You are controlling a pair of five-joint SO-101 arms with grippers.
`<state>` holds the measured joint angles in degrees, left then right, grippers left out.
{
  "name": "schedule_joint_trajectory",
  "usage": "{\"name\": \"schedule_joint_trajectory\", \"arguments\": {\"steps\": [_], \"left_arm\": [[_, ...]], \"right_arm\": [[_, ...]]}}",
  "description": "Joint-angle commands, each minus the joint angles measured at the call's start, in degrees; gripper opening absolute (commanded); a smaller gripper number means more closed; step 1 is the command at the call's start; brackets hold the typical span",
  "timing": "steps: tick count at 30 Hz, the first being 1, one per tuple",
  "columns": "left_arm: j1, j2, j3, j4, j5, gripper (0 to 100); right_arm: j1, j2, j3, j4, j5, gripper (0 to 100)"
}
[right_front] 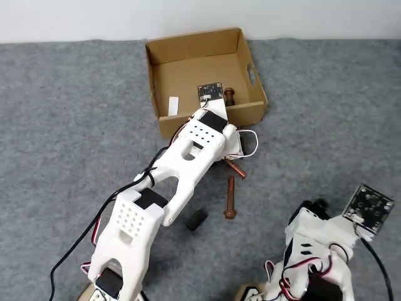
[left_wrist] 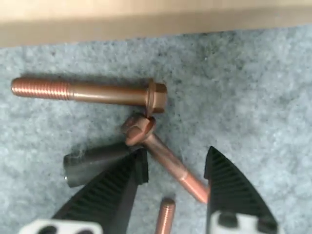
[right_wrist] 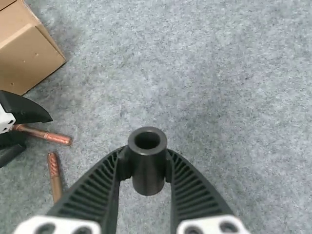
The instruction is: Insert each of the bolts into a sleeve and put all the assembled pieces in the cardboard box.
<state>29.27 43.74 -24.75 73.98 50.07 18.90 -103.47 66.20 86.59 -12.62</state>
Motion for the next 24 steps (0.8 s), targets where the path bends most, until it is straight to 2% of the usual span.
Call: {"name": "schedule_joint_trajectory", "arguments": {"steps": [1,8,16,18,22,24], "left_arm": [[-0.4,0.4,-1.3,3.6,0.4,21],[-2.3,4.9,-6.1,12.3,2.5,21],[-2.7,16.2,-24.2,24.0,5.5,21],[-2.7,19.0,-29.1,26.4,5.7,17],[-3.8,21.0,-34.2,26.5,5.4,1],[-4.0,21.1,-34.9,26.5,5.4,1]], "right_arm": [[0.7,-0.4,-0.3,-0.7,0.5,0.8],[0.7,-0.4,-0.3,-0.7,0.5,0.8],[0.7,-0.4,-0.3,-0.7,0.5,0.8],[0.7,-0.4,-0.3,-0.7,0.5,0.8],[0.7,-0.4,-0.3,-0.7,0.5,0.8],[0.7,-0.4,-0.3,-0.7,0.5,0.8]]}}
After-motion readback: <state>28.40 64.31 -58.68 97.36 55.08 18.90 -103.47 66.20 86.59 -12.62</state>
